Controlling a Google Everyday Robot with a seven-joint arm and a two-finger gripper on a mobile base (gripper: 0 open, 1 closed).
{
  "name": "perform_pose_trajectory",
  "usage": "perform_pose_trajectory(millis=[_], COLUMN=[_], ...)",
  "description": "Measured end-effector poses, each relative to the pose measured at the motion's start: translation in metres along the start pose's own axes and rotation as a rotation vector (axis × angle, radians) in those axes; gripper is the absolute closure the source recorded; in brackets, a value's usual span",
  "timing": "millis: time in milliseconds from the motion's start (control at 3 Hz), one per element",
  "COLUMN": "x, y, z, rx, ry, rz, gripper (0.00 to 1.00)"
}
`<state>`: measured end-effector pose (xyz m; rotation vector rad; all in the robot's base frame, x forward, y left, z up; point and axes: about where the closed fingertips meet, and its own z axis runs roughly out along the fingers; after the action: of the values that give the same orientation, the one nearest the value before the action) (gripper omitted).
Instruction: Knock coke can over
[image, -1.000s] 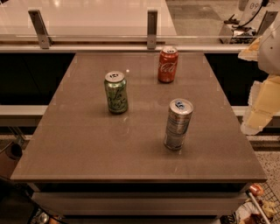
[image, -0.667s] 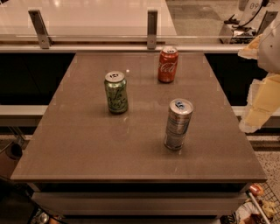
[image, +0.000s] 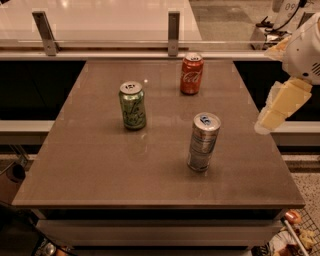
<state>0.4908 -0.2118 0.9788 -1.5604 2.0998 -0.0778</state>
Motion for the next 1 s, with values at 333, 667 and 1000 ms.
perform_pose_trajectory(millis=[333, 667, 1000], x=[-0.007, -0.008, -0.012], y=[-0.028, -0.063, -0.094], z=[0.023, 0.047, 0.071], rx=[0.043, 0.092, 0.128], ry=[-0.093, -0.206, -0.329], rz=[0.035, 0.093, 0.146], gripper=[0.0, 0.0, 0.0])
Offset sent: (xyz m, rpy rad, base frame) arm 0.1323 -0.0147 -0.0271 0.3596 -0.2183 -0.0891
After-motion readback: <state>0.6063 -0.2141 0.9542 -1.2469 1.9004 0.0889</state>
